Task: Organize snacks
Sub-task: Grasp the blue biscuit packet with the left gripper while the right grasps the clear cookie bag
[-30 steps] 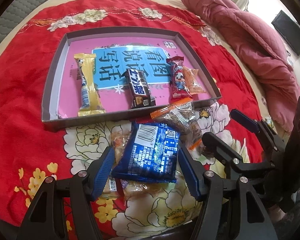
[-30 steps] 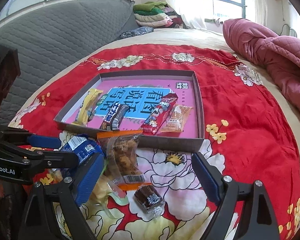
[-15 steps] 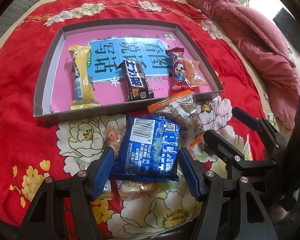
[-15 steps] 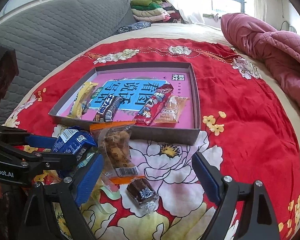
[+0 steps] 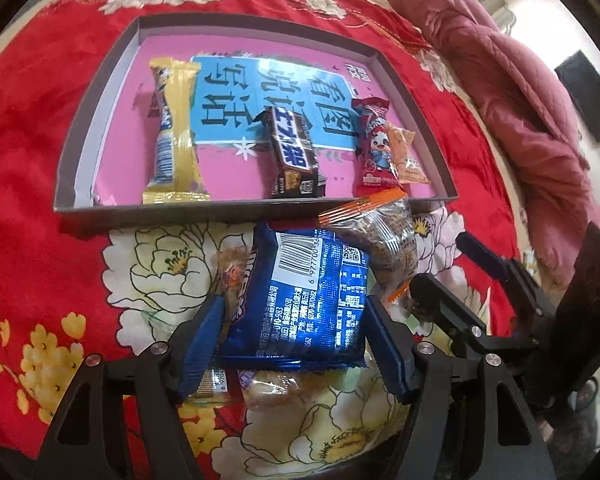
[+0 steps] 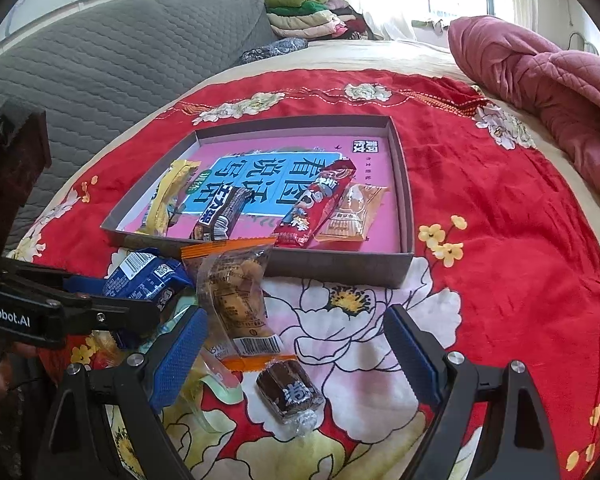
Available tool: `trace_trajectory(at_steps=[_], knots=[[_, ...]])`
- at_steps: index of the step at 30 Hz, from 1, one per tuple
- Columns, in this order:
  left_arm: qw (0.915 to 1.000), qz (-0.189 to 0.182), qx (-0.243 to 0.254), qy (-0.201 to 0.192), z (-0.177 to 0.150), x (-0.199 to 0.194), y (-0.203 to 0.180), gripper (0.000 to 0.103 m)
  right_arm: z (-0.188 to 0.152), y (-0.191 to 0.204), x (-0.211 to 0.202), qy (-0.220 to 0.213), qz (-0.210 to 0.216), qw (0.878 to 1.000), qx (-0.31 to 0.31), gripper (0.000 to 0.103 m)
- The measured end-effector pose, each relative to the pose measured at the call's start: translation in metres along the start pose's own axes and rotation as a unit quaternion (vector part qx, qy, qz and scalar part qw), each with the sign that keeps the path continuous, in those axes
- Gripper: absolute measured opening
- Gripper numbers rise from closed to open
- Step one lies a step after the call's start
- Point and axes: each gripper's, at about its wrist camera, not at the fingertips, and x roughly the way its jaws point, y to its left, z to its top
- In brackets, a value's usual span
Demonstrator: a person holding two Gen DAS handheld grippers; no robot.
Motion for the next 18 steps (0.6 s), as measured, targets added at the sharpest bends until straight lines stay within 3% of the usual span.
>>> trace_trajectory(at_steps=[18], knots=[[0.9997,0.006,-0.019,-0.01,0.007,-0.003,0.018,0.072,0.004,0.014,0.032,0.026,0.022,0.999,-0.009,0.089]])
